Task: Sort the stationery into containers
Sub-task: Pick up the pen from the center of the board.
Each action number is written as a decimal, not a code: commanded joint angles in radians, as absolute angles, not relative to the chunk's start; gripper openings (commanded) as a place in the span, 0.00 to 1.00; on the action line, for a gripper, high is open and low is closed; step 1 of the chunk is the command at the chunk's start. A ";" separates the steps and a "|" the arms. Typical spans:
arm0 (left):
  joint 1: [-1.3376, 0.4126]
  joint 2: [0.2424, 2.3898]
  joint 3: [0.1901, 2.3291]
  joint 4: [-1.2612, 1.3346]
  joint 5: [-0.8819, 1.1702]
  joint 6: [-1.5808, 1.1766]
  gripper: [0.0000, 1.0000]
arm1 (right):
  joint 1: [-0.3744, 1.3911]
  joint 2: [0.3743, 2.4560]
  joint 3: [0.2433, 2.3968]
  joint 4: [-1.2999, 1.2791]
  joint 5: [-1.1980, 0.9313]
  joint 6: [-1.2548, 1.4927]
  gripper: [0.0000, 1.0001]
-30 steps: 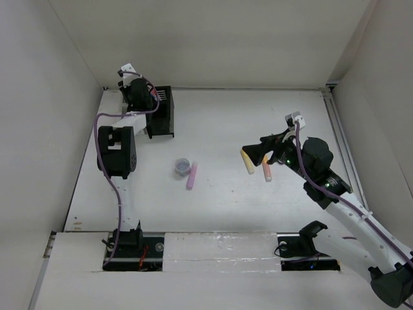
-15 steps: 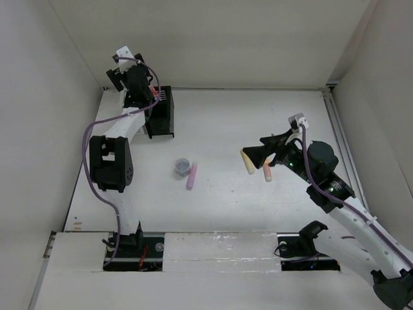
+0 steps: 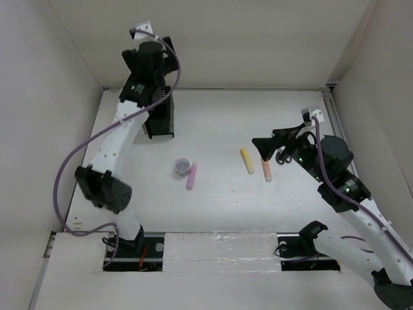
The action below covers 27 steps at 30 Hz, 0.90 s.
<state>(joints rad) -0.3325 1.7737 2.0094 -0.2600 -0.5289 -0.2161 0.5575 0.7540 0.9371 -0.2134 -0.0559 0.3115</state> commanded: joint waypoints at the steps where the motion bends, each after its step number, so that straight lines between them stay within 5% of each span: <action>1: -0.333 1.565 1.730 -0.464 -0.252 -0.400 1.00 | 0.566 0.738 0.996 -0.298 -0.047 0.256 1.00; 5: -0.474 1.326 1.363 -0.438 -0.244 -0.448 1.00 | 0.566 0.701 1.006 -0.330 -0.091 0.256 1.00; 12: -0.716 1.227 1.132 -0.476 -0.187 -0.528 1.00 | 0.566 0.667 0.997 -0.373 -0.110 0.247 1.00; 16: -0.716 1.239 0.950 -0.417 -0.123 -0.580 1.00 | 0.566 0.658 0.988 -0.364 -0.130 0.247 1.00; 27: -0.716 1.419 0.900 -0.353 -0.169 -0.615 1.00 | 0.566 0.703 0.954 -0.296 -0.198 0.247 1.00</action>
<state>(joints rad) -0.7181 1.3842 0.9100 -0.4110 -0.1589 -0.5968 0.5579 0.7063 0.9604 -0.3595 -0.1669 0.2577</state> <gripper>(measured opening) 0.997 0.999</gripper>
